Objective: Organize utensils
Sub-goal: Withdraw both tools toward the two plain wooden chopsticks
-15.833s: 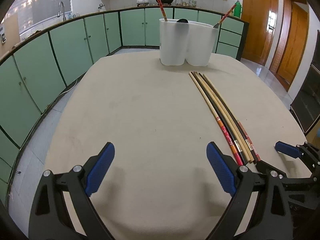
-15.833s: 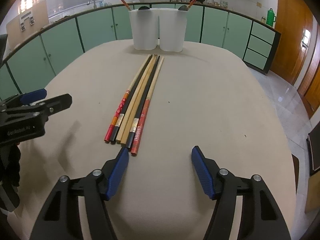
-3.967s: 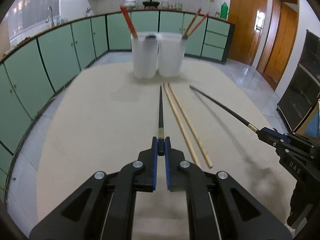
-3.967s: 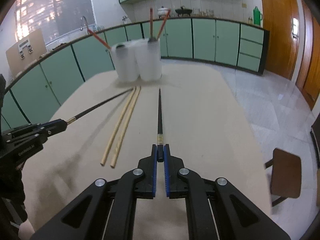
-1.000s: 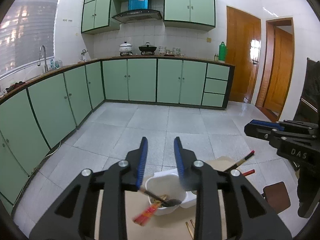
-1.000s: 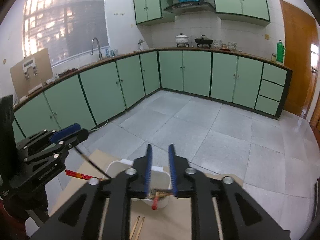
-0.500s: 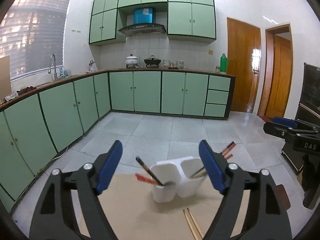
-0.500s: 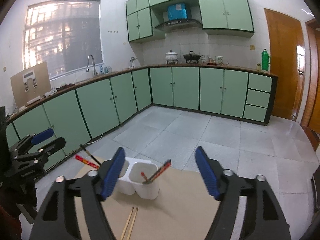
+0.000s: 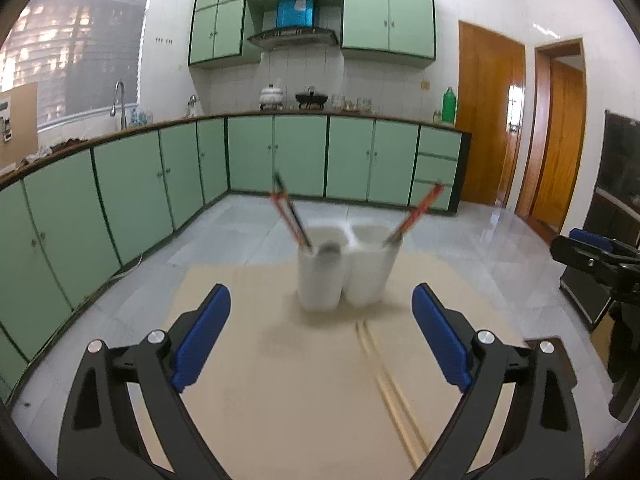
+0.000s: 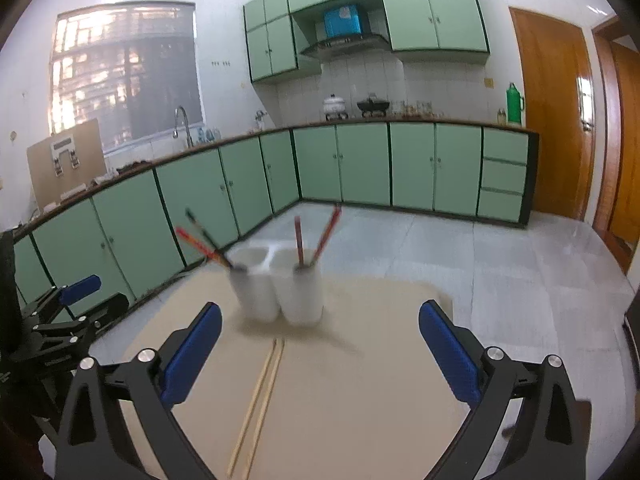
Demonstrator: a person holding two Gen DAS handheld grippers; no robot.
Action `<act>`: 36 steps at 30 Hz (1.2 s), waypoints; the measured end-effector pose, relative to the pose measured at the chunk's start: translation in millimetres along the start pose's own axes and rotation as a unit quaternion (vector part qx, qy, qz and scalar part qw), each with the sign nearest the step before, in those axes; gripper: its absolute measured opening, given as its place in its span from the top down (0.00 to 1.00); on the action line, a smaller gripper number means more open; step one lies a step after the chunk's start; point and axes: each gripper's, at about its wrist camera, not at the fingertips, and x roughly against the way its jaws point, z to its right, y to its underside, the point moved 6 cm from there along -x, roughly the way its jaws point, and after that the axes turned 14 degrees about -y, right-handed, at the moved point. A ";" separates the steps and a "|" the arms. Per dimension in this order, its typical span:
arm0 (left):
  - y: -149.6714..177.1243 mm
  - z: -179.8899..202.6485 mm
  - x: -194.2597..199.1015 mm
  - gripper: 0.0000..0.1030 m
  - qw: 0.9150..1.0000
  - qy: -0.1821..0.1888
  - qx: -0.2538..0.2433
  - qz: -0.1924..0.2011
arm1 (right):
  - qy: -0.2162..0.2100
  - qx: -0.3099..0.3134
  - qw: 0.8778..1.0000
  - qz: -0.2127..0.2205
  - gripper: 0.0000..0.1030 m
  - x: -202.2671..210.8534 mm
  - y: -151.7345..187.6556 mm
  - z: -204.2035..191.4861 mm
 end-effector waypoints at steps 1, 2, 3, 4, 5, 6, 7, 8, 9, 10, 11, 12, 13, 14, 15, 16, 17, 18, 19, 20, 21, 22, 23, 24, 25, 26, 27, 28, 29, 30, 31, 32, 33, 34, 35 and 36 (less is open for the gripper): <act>10.0 -1.2 -0.4 0.13 1.000 -0.001 -0.003 -0.007 | 0.002 -0.005 1.000 -0.008 0.06 0.2 13.0 0.0; 22.1 -1.9 -2.0 0.13 1.000 -0.005 -0.008 -0.016 | 0.004 -0.010 1.000 -0.012 0.06 1.1 22.4 0.1; 29.7 -3.8 -3.7 0.13 1.000 -0.008 -0.011 -0.023 | 0.004 -0.014 1.000 -0.018 0.06 1.3 31.8 -0.2; 39.6 -5.2 -5.6 0.13 0.999 -0.010 -0.013 -0.034 | 0.005 -0.020 0.999 -0.026 0.06 -0.5 43.3 -0.3; 48.6 -6.8 -7.4 0.13 0.999 -0.009 -0.011 -0.043 | 0.006 -0.022 0.999 -0.032 0.06 -1.8 50.4 -1.5; 56.8 -8.7 -8.5 0.13 0.999 -0.011 -0.011 -0.050 | 0.009 -0.024 0.999 -0.040 0.06 -4.2 59.5 -2.4; 64.5 -10.4 -9.5 0.13 0.998 -0.015 -0.012 -0.056 | 0.012 -0.024 0.999 -0.045 0.06 -4.7 67.2 -3.4; 71.5 -12.0 -9.8 0.13 0.998 -0.018 -0.013 -0.062 | 0.016 -0.024 0.998 -0.050 0.06 -6.4 76.6 -4.6; 80.5 -13.7 -11.6 0.13 0.997 -0.023 -0.013 -0.071 | 0.017 -0.027 0.998 -0.057 0.06 -8.4 85.8 -5.9; 89.2 -15.8 -13.2 0.13 0.996 -0.026 -0.011 -0.079 | 0.017 -0.033 0.997 -0.063 0.06 -10.6 95.2 -7.3; 97.6 -18.4 -15.0 0.13 0.996 -0.027 -0.010 -0.089 | 0.016 -0.038 0.997 -0.068 0.06 -12.0 101.8 -8.5; 104.7 -20.4 -17.0 0.13 0.995 -0.030 -0.012 -0.096 | 0.018 -0.043 0.996 -0.076 0.06 -15.0 112.0 -10.6; 110.5 -20.9 -17.4 0.13 0.994 -0.033 -0.014 -0.101 | 0.021 -0.046 0.995 -0.082 0.06 -17.1 121.1 -12.7; 117.7 -24.1 -19.7 0.13 0.993 -0.038 -0.016 -0.108 | 0.022 -0.047 0.995 -0.087 0.06 -19.0 128.9 -14.7; 121.7 -25.9 -21.0 0.13 0.993 -0.041 -0.017 -0.112 | 0.022 -0.050 0.994 -0.097 0.07 -22.6 139.2 -17.9; 126.5 -28.3 -23.5 0.13 0.992 -0.044 -0.019 -0.119 | 0.022 -0.051 0.993 -0.106 0.08 -26.6 148.4 -21.8; 132.1 -31.3 -25.9 0.13 0.991 -0.046 -0.020 -0.127 | 0.022 -0.051 0.992 -0.113 0.11 -29.4 154.6 -25.0; 133.6 -32.6 -26.5 0.13 0.990 -0.048 -0.020 -0.130 | 0.022 -0.053 0.991 -0.118 0.13 -32.4 160.4 -28.5; 136.9 -34.6 -27.3 0.13 0.990 -0.049 -0.020 -0.134 | 0.019 -0.055 0.991 -0.122 0.13 -35.1 164.6 -31.5; 139.3 -35.5 -27.5 0.13 0.989 -0.050 -0.021 -0.137 | 0.017 -0.057 0.990 -0.126 0.15 -37.2 167.8 -33.8; 140.7 -35.5 -27.6 0.13 0.989 -0.051 -0.022 -0.140 | 0.018 -0.056 0.990 -0.127 0.17 -38.1 168.3 -35.2; 142.4 -36.9 -28.1 0.13 0.988 -0.053 -0.023 -0.142 | 0.021 -0.055 0.990 -0.130 0.18 -40.1 170.7 -37.3; 142.4 -38.1 -28.5 0.13 0.988 -0.054 -0.025 -0.144 | 0.021 -0.054 0.990 -0.132 0.20 -41.1 171.7 -38.6; 143.6 -39.8 -29.1 0.13 0.987 -0.057 -0.028 -0.146 | 0.020 -0.055 0.989 -0.134 0.22 -42.3 172.9 -40.3; 145.6 -41.5 -29.5 0.13 0.987 -0.059 -0.030 -0.149 | 0.015 -0.057 0.989 -0.137 0.23 -43.8 174.6 -42.5; 147.9 -43.7 -30.2 0.13 0.986 -0.061 -0.031 -0.152 | 0.013 -0.057 0.989 -0.139 0.27 -44.7 176.2 -43.8; 148.0 -44.6 -30.7 0.13 0.986 -0.062 -0.031 -0.154 | 0.011 -0.055 0.988 -0.142 0.30 -46.4 178.0 -45.9; 149.6 -47.3 -31.6 0.13 0.985 -0.064 -0.029 -0.158 | 0.010 -0.052 0.988 -0.147 0.32 -48.4 179.6 -48.1; 151.2 -49.9 -32.2 0.13 0.984 -0.066 -0.028 -0.160 | 0.010 -0.050 0.987 -0.151 0.36 -50.2 181.5 -49.6; 151.6 -51.3 -33.0 0.13 0.984 -0.068 -0.028 -0.162 | 0.009 -0.049 0.987 -0.154 0.41 -52.8 182.7 -50.3; 152.3 -53.1 -33.4 0.13 0.984 -0.069 -0.027 -0.164 | 0.008 -0.047 0.986 -0.160 0.43 -55.2 184.6 -51.3; 152.1 -53.0 -33.8 0.13 0.984 -0.070 -0.026 -0.165 | 0.007 -0.047 0.986 -0.163 0.46 -56.7 186.2 -52.3; 152.6 -55.3 -34.1 0.13 0.983 -0.071 -0.025 -0.166 | 0.006 -0.046 0.985 -0.165 0.48 -57.8 188.2 -53.3; 152.5 -56.1 -34.6 0.13 0.983 -0.072 -0.024 -0.167 | 0.005 -0.046 0.985 -0.169 0.49 -59.8 190.1 -54.1; 152.4 -56.5 -34.7 0.13 0.983 -0.072 -0.024 -0.168 | 0.004 -0.046 0.984 -0.170 0.51 -61.7 191.1 -54.5; 152.7 -57.4 -35.1 0.13 0.983 -0.073 -0.023 -0.169 | 0.003 -0.046 0.984 -0.174 0.54 -63.2 192.8 -55.1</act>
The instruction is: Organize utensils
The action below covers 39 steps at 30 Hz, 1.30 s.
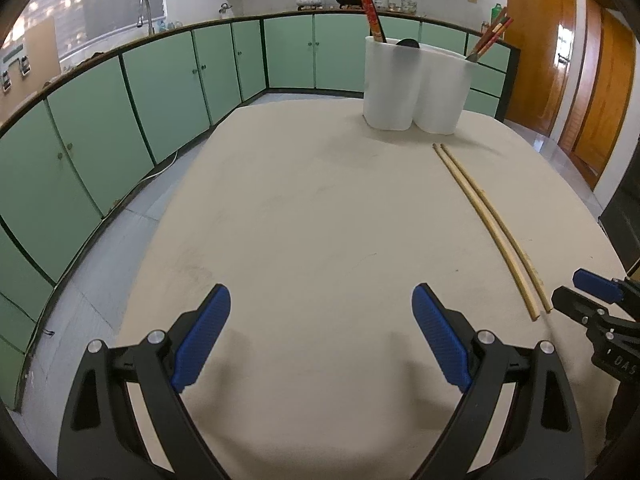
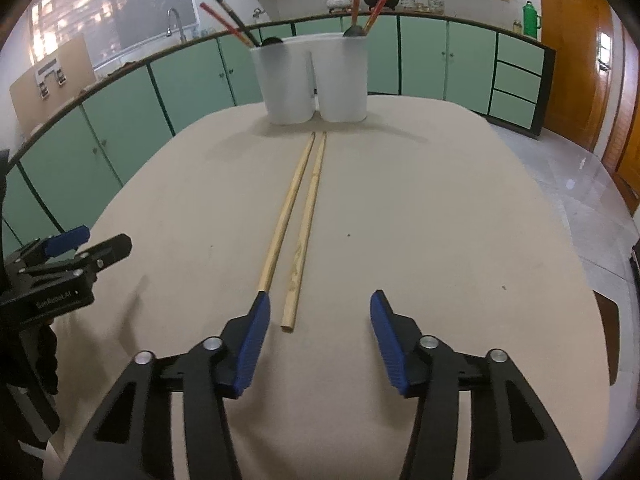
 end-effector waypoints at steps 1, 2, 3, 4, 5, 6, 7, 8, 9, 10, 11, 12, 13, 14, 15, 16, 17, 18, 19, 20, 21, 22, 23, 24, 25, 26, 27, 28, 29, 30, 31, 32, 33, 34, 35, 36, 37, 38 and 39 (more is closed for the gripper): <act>0.0 -0.2 -0.6 0.13 1.000 0.000 0.001 -0.001 | 0.000 0.000 1.000 -0.003 0.55 -2.2 1.0 -0.3; 0.5 -0.6 -1.1 0.13 1.000 0.000 0.002 -0.002 | 0.000 0.000 1.000 -0.005 0.56 -3.3 1.7 -0.8; 1.0 -0.1 -1.4 0.13 1.000 0.000 0.002 -0.003 | -0.001 0.000 1.000 -0.008 0.58 -4.8 3.0 -1.3; 1.3 0.4 -1.6 0.13 1.000 0.001 0.001 -0.004 | -0.001 0.000 1.000 -0.011 0.59 -6.4 4.3 -1.9; 1.6 1.0 -1.8 0.13 1.000 0.001 0.001 -0.004 | -0.001 0.001 1.000 -0.013 0.60 -7.7 4.3 -2.3; 1.6 1.6 -2.3 0.13 1.000 0.001 0.000 -0.004 | 0.001 0.003 1.000 -0.013 0.61 -7.9 4.3 -2.8; 2.0 1.9 -2.5 0.13 1.000 0.001 0.000 -0.005 | 0.002 0.003 1.000 -0.013 0.61 -7.9 3.7 -3.0; 2.2 2.6 -2.4 0.13 1.000 0.002 0.000 -0.005 | 0.001 0.003 1.000 -0.013 0.63 -8.2 3.4 -3.5; 1.0 3.5 -3.0 0.13 1.000 0.003 0.001 -0.006 | 0.001 0.003 1.000 -0.013 0.64 -8.6 3.3 -3.7; 1.0 4.3 -2.8 0.13 1.000 0.004 0.001 -0.006 | 0.002 0.004 1.000 -0.014 0.65 -9.0 3.3 -4.2; 1.2 5.3 -2.7 0.13 1.000 0.005 0.002 -0.006 | 0.004 0.006 1.000 -0.015 0.66 -9.6 3.3 -4.9; 1.4 6.2 -2.6 0.13 1.000 0.006 0.002 -0.006 | 0.005 0.008 1.000 -0.015 0.67 -8.7 3.7 -5.2; 1.7 7.3 -2.6 0.13 1.000 0.006 0.001 -0.007 | 0.006 0.010 1.000 -0.016 0.68 -8.8 3.9 -6.1; 2.0 8.5 -2.7 0.13 1.000 0.007 0.001 -0.008 | 0.008 0.012 1.000 -0.017 0.69 -9.4 3.9 -7.2; 2.0 9.6 -2.8 0.13 1.000 0.008 0.002 -0.009 | 0.011 0.015 1.000 -0.018 0.71 -10.0 3.9 -8.1; 2.6 9.9 -2.5 0.13 1.000 0.009 0.002 -0.009 | 0.013 0.018 1.000 -0.019 0.73 -9.9 3.8 -9.3; 2.9 10.9 -2.3 0.13 1.000 0.011 0.002 -0.010 | 0.012 0.020 1.000 -0.020 0.77 -10.0 4.0 -10.0; 3.2 12.0 -1.9 0.13 1.000 0.011 0.002 -0.009 | 0.013 0.021 0.999 -0.021 0.80 -10.0 4.3 -10.6; 3.4 13.1 -1.6 0.13 1.000 0.012 0.002 -0.009 | 0.013 0.022 0.999 -0.021 0.82 -9.9 4.5 -11.1; 3.5 14.5 -1.3 0.13 1.000 0.012 0.002 -0.009 | 0.013 0.022 0.999 -0.021 0.85 -9.8 4.6 -10.9; 3.6 15.6 -1.0 0.13 1.000 0.013 0.002 -0.010 | 0.013 0.020 1.000 -0.021 0.88 -9.6 4.6 -10.2; 3.7 16.9 -0.9 0.13 1.000 0.014 0.001 -0.010 | 0.012 0.017 1.000 -0.020 0.90 -8.9 4.9 -9.1; 4.0 18.5 -0.9 0.13 1.000 0.015 0.001 -0.010 | 0.010 0.010 1.000 -0.018 0.93 -8.2 4.8 -6.8; 4.6 19.7 -0.6 0.13 1.000 0.016 0.001 -0.010 | 0.006 0.004 1.000 -0.017 0.93 -7.5 4.8 -4.6; 4.8 21.7 -0.2 0.13 1.000 0.017 0.001 -0.010 | 0.001 0.000 1.000 -0.016 0.93 -6.7 4.8 -2.8; 5.0 23.9 0.2 0.13 1.000 0.018 0.000 -0.011 | 0.000 -0.002 1.000 -0.015 0.93 -6.7 4.6 -1.6; 5.2 25.6 0.6 0.13 1.000 0.019 -0.001 -0.011 | -0.001 -0.003 1.000 -0.013 0.93 -5.6 5.0 -0.4; 5.3 28.1 1.1 0.13 1.000 0.020 -0.002 -0.011 | 0.000 -0.006 1.000 -0.011 0.93 -3.4 5.4 2.1; 5.6 30.2 1.7 0.13 1.000 0.022 -0.002 -0.011 | 0.001 -0.009 1.000 -0.009 0.93 -1.6 6.0 3.9; 5.6 32.9 2.6 0.13 1.000 0.024 -0.002 -0.010 | 0.002 -0.013 1.000 -0.007 0.93 0.5 6.6 7.0; 5.9 35.6 3.6 0.13 1.000 0.026 -0.002 -0.010 | 0.005 -0.018 1.000 -0.004 0.93 3.1 7.2 10.8; 6.1 39.5 4.8 0.13 1.000 0.029 -0.003 -0.009 | 0.008 -0.022 1.000 -0.002 0.93 4.8 7.2 13.6; 6.9 42.0 5.7 0.13 0.999 0.031 -0.004 -0.010 | 0.012 -0.025 1.000 0.000 0.93 7.1 7.5 17.2; 7.5 45.5 7.0 0.13 0.999 0.035 -0.004 -0.010 | 0.018 -0.029 0.999 0.003 0.93 10.2 7.7 22.4; 8.3 49.1 8.4 0.13 0.999 0.040 -0.005 -0.011 | 0.021 -0.032 0.999 0.005 0.93 11.9 7.5 25.3; 9.0 54.6 10.7 0.13 0.999 0.046 -0.007 -0.011 | 0.024 -0.035 0.999 0.008 0.93 14.3 7.2 29.3; 9.7 59.6 12.5 0.13 0.999 0.051 -0.009 -0.011 | 0.028 -0.037 0.999 0.011 0.93 17.6 6.8 34.2; 10.6 65.3 14.2 0.13 0.998 0.057 -0.012 -0.011 | 0.030 -0.038 0.999 0.012 0.93 19.6 6.2 37.5; 10.9 70.0 14.8 0.13 0.998 0.061 -0.013 -0.012 | 0.032 -0.040 0.999 0.014 0.93 21.4 5.3 41.2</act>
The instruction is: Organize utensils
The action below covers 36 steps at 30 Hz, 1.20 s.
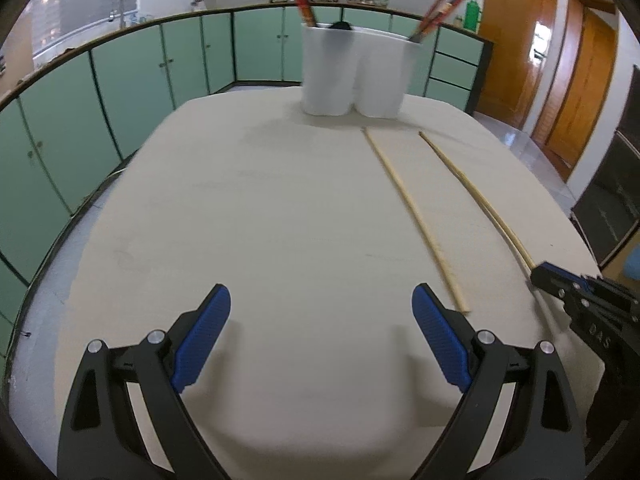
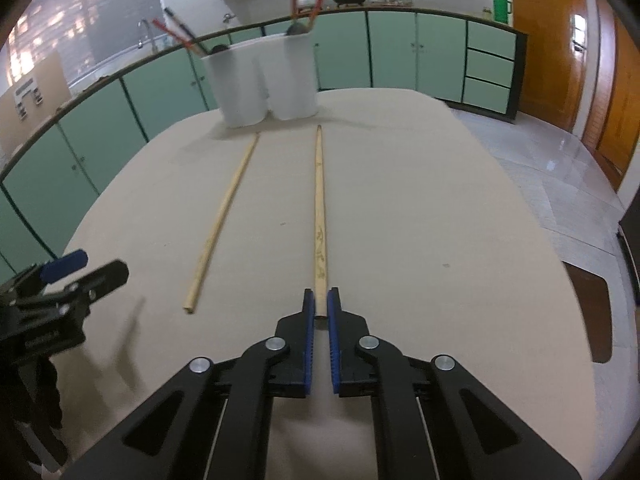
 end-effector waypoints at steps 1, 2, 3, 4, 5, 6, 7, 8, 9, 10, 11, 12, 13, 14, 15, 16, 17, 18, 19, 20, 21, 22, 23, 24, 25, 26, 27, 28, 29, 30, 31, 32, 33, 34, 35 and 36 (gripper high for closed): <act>0.8 6.2 0.4 0.13 1.000 0.006 -0.002 -0.001 | 0.003 -0.001 1.000 0.001 0.93 2.1 -0.9 4.3; 1.2 10.3 0.6 0.13 1.000 0.010 -0.003 -0.003 | 0.005 -0.001 1.000 0.002 0.93 3.8 -1.4 7.2; 1.6 15.1 0.8 0.13 1.000 0.013 -0.005 -0.004 | 0.006 -0.001 1.000 0.002 0.93 5.2 -1.5 9.9; 2.0 19.6 0.7 0.13 1.000 0.015 -0.007 -0.005 | 0.009 -0.001 1.000 0.002 0.93 5.8 -1.6 12.1; 2.1 24.7 1.0 0.13 1.000 0.018 -0.009 -0.006 | 0.010 -0.002 1.000 0.002 0.93 6.6 -1.4 15.2; 1.9 27.3 1.6 0.13 1.000 0.021 -0.009 -0.005 | 0.010 -0.004 1.000 0.002 0.93 7.1 -1.2 16.8; 1.8 30.2 2.7 0.13 1.000 0.025 -0.006 -0.004 | 0.009 -0.006 1.000 0.002 0.93 7.2 -0.6 18.7; 1.6 32.3 3.8 0.13 1.000 0.029 -0.004 -0.004 | 0.009 -0.007 1.000 0.001 0.93 7.2 0.0 19.9; 1.1 35.8 5.4 0.13 0.999 0.034 -0.002 -0.003 | 0.010 -0.007 1.000 0.001 0.93 7.0 0.2 20.3; 1.0 39.1 6.2 0.14 0.999 0.036 -0.003 -0.001 | 0.010 -0.007 1.000 0.000 0.93 6.5 1.0 21.3; 1.5 43.1 5.8 0.17 0.999 0.036 -0.008 -0.001 | 0.010 -0.008 1.000 0.000 0.93 6.8 1.6 22.1; 2.4 45.7 5.1 0.18 0.999 0.035 -0.012 -0.003 | 0.009 -0.010 1.000 -0.001 0.93 6.2 1.9 22.9; 4.0 49.1 2.2 0.21 0.999 0.032 -0.017 -0.008 | 0.008 -0.011 1.000 -0.001 0.93 5.4 1.4 23.0; 5.3 50.0 -0.8 0.25 0.999 0.030 -0.017 -0.013 | 0.007 -0.012 1.000 -0.001 0.93 5.3 1.1 23.2; 7.3 51.0 -4.8 0.27 0.999 0.031 -0.015 -0.022 | 0.006 -0.012 1.000 0.000 0.93 5.5 1.0 23.2; 8.1 50.7 -7.9 0.30 0.999 0.032 -0.015 -0.028 | 0.006 -0.011 1.000 0.000 0.93 5.5 0.8 23.3; 8.7 51.2 -9.8 0.30 0.999 0.032 -0.015 -0.029 | 0.006 -0.010 1.000 -0.001 0.93 6.1 1.3 23.4; 8.0 51.8 -9.8 0.30 0.999 0.030 -0.017 -0.028 | 0.006 -0.010 1.000 -0.001 0.93 5.9 1.5 23.8; 6.8 53.3 -9.7 0.32 0.999 0.030 -0.022 -0.028 | 0.006 -0.010 1.000 -0.002 0.93 5.7 1.5 24.1; 6.6 54.5 -9.7 0.33 0.999 0.029 -0.024 -0.027 | 0.005 -0.011 1.000 -0.003 0.93 5.4 1.5 24.2; 6.0 55.5 -9.1 0.33 0.999 0.029 -0.023 -0.028 | 0.005 -0.011 1.000 -0.003 0.93 5.0 1.6 23.8; 5.2 56.8 -9.0 0.34 0.999 0.034 -0.021 -0.029 | 0.005 -0.011 1.000 -0.003 0.93 4.8 1.4 23.5; 5.5 57.3 -8.4 0.34 0.999 0.036 -0.021 -0.030 | 0.005 -0.010 1.000 -0.003 0.93 4.8 1.6 23.3; 4.8 59.2 -8.5 0.35 0.999 0.034 -0.024 -0.030 | 0.005 -0.010 1.000 -0.003 0.93 4.4 1.5 23.1; 4.0 60.3 -8.0 0.35 0.999 0.037 -0.023 -0.030 | 0.005 -0.011 1.000 -0.003 0.93 4.3 1.7 23.3; 2.8 60.8 -7.1 0.35 0.998 0.042 -0.018 -0.030 | 0.004 -0.011 1.000 -0.003 0.93 4.3 1.7 23.5; 2.4 61.7 -6.2 0.35 0.998 0.044 -0.015 -0.031 | 0.004 -0.012 1.000 -0.003 0.93 4.5 1.6 23.7; 1.8 63.1 -6.1 0.35 0.998 0.047 -0.015 -0.031 | 0.003 -0.012 1.000 -0.003 0.93 4.5 1.7 23.8; 1.8 64.4 -6.4 0.35 0.998 0.045 -0.016 -0.031 | 0.003 -0.011 1.000 -0.003 0.93 4.3 1.7 23.9; 2.3 65.2 -7.6 0.36 0.998 0.042 -0.017 -0.031 | 0.003 -0.011 1.000 -0.004 0.93 4.1 1.4 23.8; 2.3 65.8 -9.2 0.39 0.999 0.039 -0.019 -0.032 | 0.004 -0.011 1.000 -0.004 0.93 4.1 1.4 23.8; 3.0 65.7 -9.7 0.43 0.999 0.036 -0.020 -0.031 | 0.003 -0.011 1.000 -0.004 0.93 4.0 1.7 24.1; 2.8 65.4 -10.3 0.44 0.999 0.032 -0.021 -0.030 | 0.003 -0.012 1.000 -0.004 0.93 3.9 1.8 24.3; 2.6 64.9 -10.5 0.48 0.999 0.030 -0.020 -0.030 | 0.002 -0.012 1.000 -0.004 0.93 3.8 2.0 24.7; 2.5 63.9 -10.4 0.55 0.999 0.028 -0.018 -0.029 | 0.002 -0.013 1.000 -0.004 0.93 3.8 2.0 24.7; 3.0 63.0 -9.9 0.58 0.999 0.027 -0.016 -0.029 | 0.002 -0.012 1.000 -0.004 0.93 3.6 2.1 24.5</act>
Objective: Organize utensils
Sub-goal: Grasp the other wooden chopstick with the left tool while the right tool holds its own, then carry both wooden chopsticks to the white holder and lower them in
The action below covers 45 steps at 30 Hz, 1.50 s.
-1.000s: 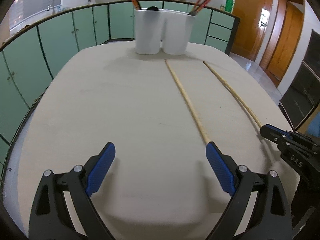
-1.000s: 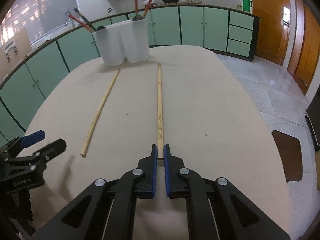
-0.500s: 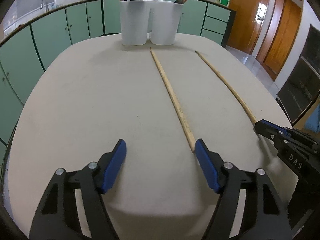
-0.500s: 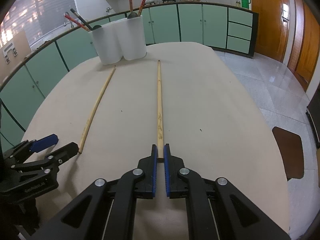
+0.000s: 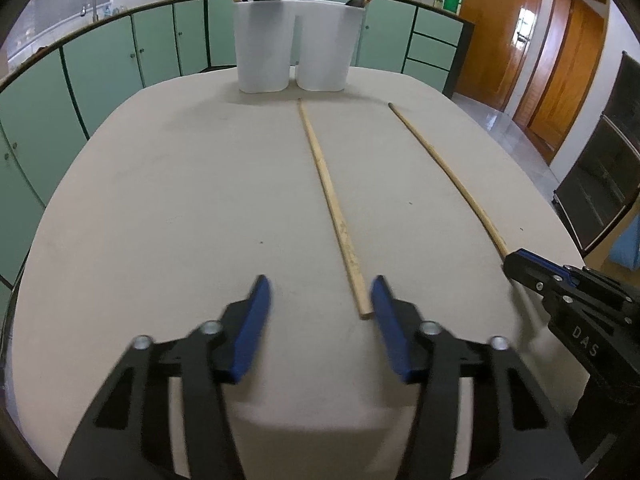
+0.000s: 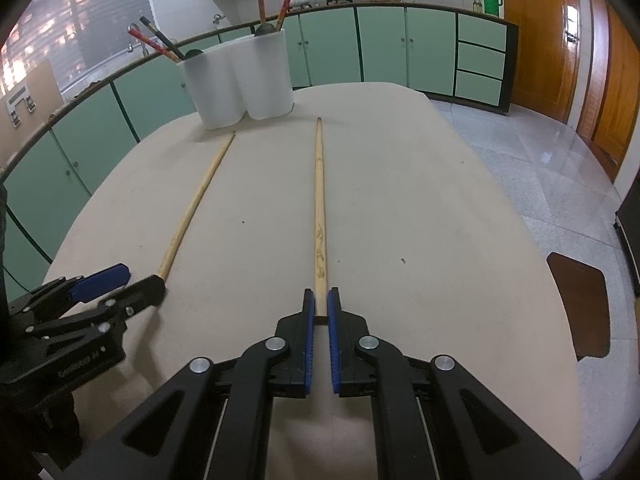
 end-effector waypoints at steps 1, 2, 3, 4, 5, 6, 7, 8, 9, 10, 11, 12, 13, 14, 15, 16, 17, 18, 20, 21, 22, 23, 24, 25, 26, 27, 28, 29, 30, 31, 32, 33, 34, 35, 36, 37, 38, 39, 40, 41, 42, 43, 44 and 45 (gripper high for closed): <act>0.4 -1.5 0.4 0.69 1.000 -0.002 0.002 0.001 | 0.000 0.001 1.000 0.000 0.93 -0.4 0.1 -0.4; 0.0 -3.4 0.1 0.78 1.000 -0.005 0.004 0.001 | 0.001 0.001 1.000 -0.001 0.93 -0.6 0.0 -0.3; -1.0 -5.6 -1.4 0.83 1.000 -0.004 0.006 0.001 | 0.001 0.002 1.000 -0.001 0.93 -0.8 0.1 -0.3; -0.8 -7.8 -1.4 0.92 1.000 -0.002 0.010 0.000 | 0.002 0.003 1.000 -0.001 0.93 -1.2 0.1 -0.6; -0.8 -9.4 -1.5 0.94 1.000 0.003 0.015 0.000 | 0.002 0.004 1.000 -0.002 0.93 -1.4 0.1 -0.8; -0.9 -10.6 -1.7 0.94 1.000 0.008 0.019 -0.001 | 0.003 0.005 1.000 -0.002 0.93 -1.6 0.1 -1.2; -0.2 -11.1 -1.1 0.94 1.000 0.008 0.017 -0.001 | 0.003 0.005 1.000 -0.002 0.93 -1.7 0.1 -1.5; -0.4 -11.3 -0.1 0.94 1.000 0.006 0.013 0.002 | 0.004 0.006 1.000 -0.003 0.93 -1.8 0.1 -1.9; 0.0 -12.1 0.9 0.94 1.000 0.005 0.012 0.004 | 0.003 0.006 1.000 -0.003 0.93 -1.5 0.1 -1.9; 0.1 -13.9 2.5 0.94 1.000 0.002 0.012 0.006 | 0.003 0.006 1.000 -0.002 0.93 -0.9 0.2 -1.7; 0.6 -15.4 4.2 0.94 1.000 0.000 0.013 0.008 | 0.004 0.006 1.000 -0.002 0.93 -0.7 0.1 -1.8; 0.3 -17.8 6.7 0.94 1.000 -0.003 0.013 0.011 | 0.004 0.006 1.000 -0.002 0.93 -0.3 -0.2 -2.0; 0.2 -20.1 9.2 0.94 1.000 -0.005 0.012 0.015 | 0.004 0.007 1.000 -0.001 0.93 0.4 -0.6 -2.4; -0.4 -22.0 11.9 0.94 1.000 -0.007 0.010 0.018 | 0.004 0.007 1.000 0.000 0.93 0.9 -1.2 -2.3; -1.1 -23.6 14.4 0.94 1.000 -0.010 0.008 0.021 | 0.005 0.008 1.000 0.001 0.93 1.9 -1.7 -2.7; -1.7 -25.2 17.0 0.94 1.000 -0.012 0.005 0.024 | 0.006 0.009 1.000 0.003 0.93 3.3 -2.5 -3.2; -2.5 -26.6 20.1 0.94 1.000 -0.013 0.004 0.027 | 0.006 0.010 1.000 0.005 0.93 5.3 -3.6 -3.5; -3.4 -28.5 22.3 0.94 0.999 -0.014 0.003 0.030 | 0.007 0.012 1.000 0.007 0.93 7.2 -4.5 -4.0; -6.5 -31.2 29.9 0.94 0.999 -0.017 0.001 0.040 | 0.010 0.018 1.000 0.014 0.93 13.2 -7.8 -5.7; -9.4 -32.5 35.2 0.94 0.999 -0.019 -0.001 0.048 | 0.009 0.019 1.000 0.016 0.93 16.2 -9.5 -5.9; -13.0 -33.8 41.1 0.94 0.998 -0.021 -0.003 0.057 | 0.008 0.019 1.000 0.019 0.93 19.3 -10.5 -5.8; -15.9 -34.9 45.8 0.94 0.998 -0.021 -0.004 0.063 | 0.007 0.021 1.000 0.023 0.93 23.2 -13.3 -6.4; -18.5 -35.8 50.0 0.94 0.997 -0.022 -0.004 0.069 | 0.007 0.023 0.999 0.026 0.93 27.0 -15.8 -7.1; -21.7 -36.6 54.4 0.94 0.997 -0.022 -0.004 0.074 | 0.007 0.027 0.999 0.031 0.93 32.0 -19.4 -8.2; -24.4 -37.5 59.5 0.94 0.997 -0.021 -0.004 0.081 | 0.006 0.029 0.999 0.035 0.93 35.8 -22.6 -9.0; -28.2 -38.5 65.4 0.94 0.996 -0.021 -0.003 0.089 | 0.005 0.031 0.999 0.039 0.93 40.0 -25.5 -10.0; -31.3 -39.0 70.2 0.94 0.995 -0.021 -0.003 0.096 | 0.005 0.034 0.998 0.044 0.93 44.4 -28.7 -10.9; -35.6 -40.2 75.6 0.94 0.994 -0.021 -0.003 0.103 | 0.005 0.037 0.998 0.047 0.93 47.3 -31.4 -11.5; -38.2 -40.2 80.1 0.94 0.994 -0.021 -0.002 0.108 | 0.004 0.040 0.998 0.053 0.93 52.2 -35.2 -12.7; -42.0 -41.0 84.4 0.94 0.993 -0.020 -0.002 0.114 | 0.003 0.042 0.998 0.056 0.93 54.1 -38.2 -14.0; -44.2 -41.6 87.8 0.94 0.993 -0.020 -0.001 0.118 | 0.002 0.044 0.997 0.061 0.93 58.8 -41.5 -15.4; -48.2 -42.8 92.8 0.94 0.992 -0.021 -0.001 0.124 | 0.000 0.046 0.997 0.065 0.93 62.5 -44.9 -16.4; -51.4 -43.7 96.5 0.94 0.991 -0.020 0.000 0.129 | -0.001 0.048 0.996 0.069 0.93 66.2 -48.7 -17.4; -54.9 -44.7 100.3 0.94 0.991 -0.020 0.001 0.135 | -0.002 0.050 0.996 0.072 0.93 68.9 -51.7 -18.7; -57.2 -46.0 103.1 0.94 0.990 -0.021 0.001 0.139 | -0.003 0.052 0.996 0.076 0.93 72.6 -55.0 -19.8; -59.5 -46.8 106.3 0.94 0.989 -0.021 0.001 0.143 | -0.004 0.055 0.995 0.081 0.93 76.3 -58.5 -21.0; -63.2 -47.5 109.6 0.94 0.989 -0.021 0.002 0.148 | -0.005 0.059 0.995 0.084 0.93 79.7 -62.4 -22.6; -66.6 -48.4 113.0 0.94 0.988 -0.021 0.002 0.153 | -0.006 0.061 0.994 0.087 0.93 82.6 -65.3 -24.4; -70.3 -49.0 116.5 0.94 0.987 -0.020 0.002 0.158 | -0.009 0.064 0.994 0.090 0.93 86.1 -69.6 -26.2; -75.7 -49.5 120.9 0.94 0.986 -0.018 0.001 0.164 | -0.011 0.069 0.993 0.094 0.93 90.2 -75.6 -28.2; -79.2 -50.5 123.6 0.94 0.986 -0.017 0.001 0.168 | -0.012 0.071 0.993 0.096 0.93 93.0 -78.7 -29.8; -84.0 -51.5 126.9 0.94 0.985 -0.015 0.001 0.172 | -0.014 0.076 0.992 0.100 0.93 97.4 -85.6 -31.8; -90.6 -52.3 130.6 0.94 0.984 -0.012 0.000 0.177 | -0.016 0.080 0.991 0.103 0.93 100.9 -91.3 -33.6; -95.7 -52.5 133.1 0.94 0.984 -0.009 -0.001 0.179 | -0.018 0.083 0.991 0.105 0.93 104.3 -96.8 -35.4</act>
